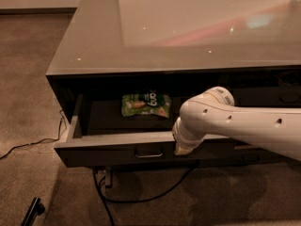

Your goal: Open top drawer

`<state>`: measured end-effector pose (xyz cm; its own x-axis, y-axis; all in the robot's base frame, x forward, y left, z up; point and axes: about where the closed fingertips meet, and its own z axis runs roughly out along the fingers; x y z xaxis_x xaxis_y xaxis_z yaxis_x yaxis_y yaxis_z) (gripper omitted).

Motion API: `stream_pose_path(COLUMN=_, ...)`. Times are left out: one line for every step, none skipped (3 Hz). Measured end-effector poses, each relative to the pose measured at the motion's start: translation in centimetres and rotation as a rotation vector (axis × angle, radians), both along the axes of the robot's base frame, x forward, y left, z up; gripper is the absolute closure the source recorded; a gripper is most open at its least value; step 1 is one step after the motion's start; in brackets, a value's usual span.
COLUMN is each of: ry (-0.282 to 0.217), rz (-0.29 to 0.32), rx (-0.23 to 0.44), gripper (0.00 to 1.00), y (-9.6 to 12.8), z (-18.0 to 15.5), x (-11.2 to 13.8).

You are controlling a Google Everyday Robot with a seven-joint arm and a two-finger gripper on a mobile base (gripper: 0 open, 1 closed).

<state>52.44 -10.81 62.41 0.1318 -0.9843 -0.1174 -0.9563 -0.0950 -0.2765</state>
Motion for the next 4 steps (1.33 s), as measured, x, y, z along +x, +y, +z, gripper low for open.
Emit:
stream_pose_path(ry=0.000, rz=0.000, rx=0.000, gripper=0.81, y=0.00, z=0.00, x=0.00)
stream_pose_path(ry=0.000, rz=0.000, rx=0.000, gripper=0.58, y=0.00, z=0.00, x=0.00)
stream_pose_path(ry=0.000, rz=0.000, rx=0.000, gripper=0.35, y=0.01, z=0.00, x=0.00)
stream_pose_path(ry=0.000, rz=0.000, rx=0.001, gripper=0.12, y=0.05, z=0.04, x=0.00)
